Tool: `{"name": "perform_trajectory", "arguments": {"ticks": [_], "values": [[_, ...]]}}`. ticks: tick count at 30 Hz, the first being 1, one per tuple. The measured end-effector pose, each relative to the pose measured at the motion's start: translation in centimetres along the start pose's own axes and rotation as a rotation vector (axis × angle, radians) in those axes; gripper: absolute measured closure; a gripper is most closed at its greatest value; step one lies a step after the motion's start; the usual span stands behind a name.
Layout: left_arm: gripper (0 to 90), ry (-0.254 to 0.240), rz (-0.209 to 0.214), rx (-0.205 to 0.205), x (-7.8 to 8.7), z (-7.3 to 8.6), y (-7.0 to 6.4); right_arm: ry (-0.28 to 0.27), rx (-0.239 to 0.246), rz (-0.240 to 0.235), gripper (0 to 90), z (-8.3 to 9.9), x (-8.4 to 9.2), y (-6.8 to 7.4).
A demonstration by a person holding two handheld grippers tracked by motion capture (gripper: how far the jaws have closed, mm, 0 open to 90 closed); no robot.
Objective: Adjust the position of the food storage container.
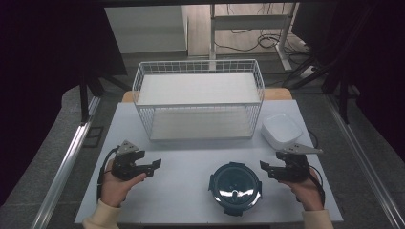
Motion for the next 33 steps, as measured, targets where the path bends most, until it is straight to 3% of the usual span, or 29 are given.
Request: {"name": "perform_trajectory", "arguments": {"ticks": [14,22,33], "values": [[24.6,-0.014,-0.002,0.012,0.5,-0.4,-0.2,-0.006,-0.009,-0.006,30.7,-0.1,1.2,-0.4],[24.3,-0.001,0.007,0.016,0.2,-0.5,-0.1,0.026,-0.033,-0.008,37.7,0.0,1.8,-0.6],[24.3,0.016,0.013,0.020,-0.2,-0.5,0.0,0.067,-0.030,-0.006,41.9,0.6,1.7,-0.7]]}}
Point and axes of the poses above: each handheld gripper's, and its own axes: x roughly backward along the jaws, z roughly out of its underside, y roughly to its left, the point moved 2 cm from there along -x, roughly forward along the jaws, and after that the axes turned 6 degrees about x, right-handed, at the moved point
